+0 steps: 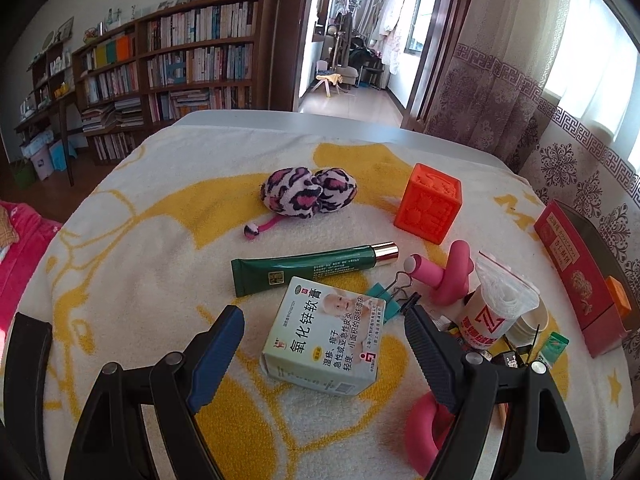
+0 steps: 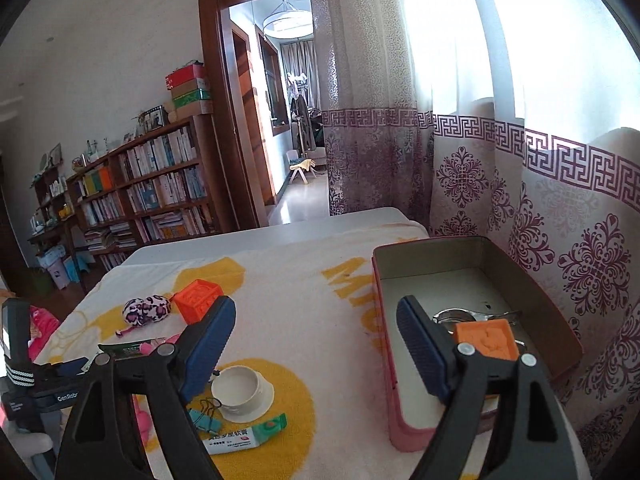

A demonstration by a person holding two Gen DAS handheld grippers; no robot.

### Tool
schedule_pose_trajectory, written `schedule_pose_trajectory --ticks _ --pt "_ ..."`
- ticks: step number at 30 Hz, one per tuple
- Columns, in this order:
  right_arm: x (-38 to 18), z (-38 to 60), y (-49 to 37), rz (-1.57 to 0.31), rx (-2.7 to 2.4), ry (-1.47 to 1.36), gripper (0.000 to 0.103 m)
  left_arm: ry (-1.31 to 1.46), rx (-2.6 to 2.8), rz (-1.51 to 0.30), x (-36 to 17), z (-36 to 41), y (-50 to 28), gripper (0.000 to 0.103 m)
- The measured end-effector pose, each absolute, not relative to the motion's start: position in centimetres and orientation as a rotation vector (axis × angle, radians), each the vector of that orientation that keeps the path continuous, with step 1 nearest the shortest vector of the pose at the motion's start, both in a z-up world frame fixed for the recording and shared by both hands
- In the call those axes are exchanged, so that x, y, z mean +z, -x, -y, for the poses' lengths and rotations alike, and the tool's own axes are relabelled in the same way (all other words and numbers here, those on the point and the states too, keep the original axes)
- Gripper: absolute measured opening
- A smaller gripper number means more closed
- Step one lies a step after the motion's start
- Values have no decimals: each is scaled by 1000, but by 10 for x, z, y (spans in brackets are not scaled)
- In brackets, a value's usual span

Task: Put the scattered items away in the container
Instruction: 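Grasp the white-green ointment box with the left gripper while the right grasps a teal binder clip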

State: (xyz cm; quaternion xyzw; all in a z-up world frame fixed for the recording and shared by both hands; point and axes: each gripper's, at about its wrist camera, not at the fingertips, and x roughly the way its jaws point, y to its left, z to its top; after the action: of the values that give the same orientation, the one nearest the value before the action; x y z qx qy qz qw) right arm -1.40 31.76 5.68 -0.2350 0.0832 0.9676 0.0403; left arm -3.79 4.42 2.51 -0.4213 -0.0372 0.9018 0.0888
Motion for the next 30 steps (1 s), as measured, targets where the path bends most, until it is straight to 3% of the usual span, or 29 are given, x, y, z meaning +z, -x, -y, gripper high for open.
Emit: schedule_pose_trajectory --ticks 11,12,13,19,23,25,27,30 --pt "21 -303 26 -332 3113 1025 86 1354 2605 88 3 -57 52 84" --pt "19 -303 25 -350 3120 1058 86 1338 2604 98 5 -56 50 72" --pt "16 -303 25 -367 3123 1090 86 1331 2597 110 5 -55 50 54" --pt "3 -298 16 -459 3128 1279 86 1292 2596 189 11 -46 44 54" --pt "-2 -282 15 -394 3099 1350 85 1248 2600 219 19 -42 36 54" --pt "-5 -274 20 -371 3095 1386 75 1230 2604 219 22 -42 34 54" --pt "-9 -266 27 -375 3076 1458 55 1218 2608 222 24 -40 31 54" --pt "-16 -258 38 -397 3041 1537 50 1204 2604 238 26 -36 29 54"
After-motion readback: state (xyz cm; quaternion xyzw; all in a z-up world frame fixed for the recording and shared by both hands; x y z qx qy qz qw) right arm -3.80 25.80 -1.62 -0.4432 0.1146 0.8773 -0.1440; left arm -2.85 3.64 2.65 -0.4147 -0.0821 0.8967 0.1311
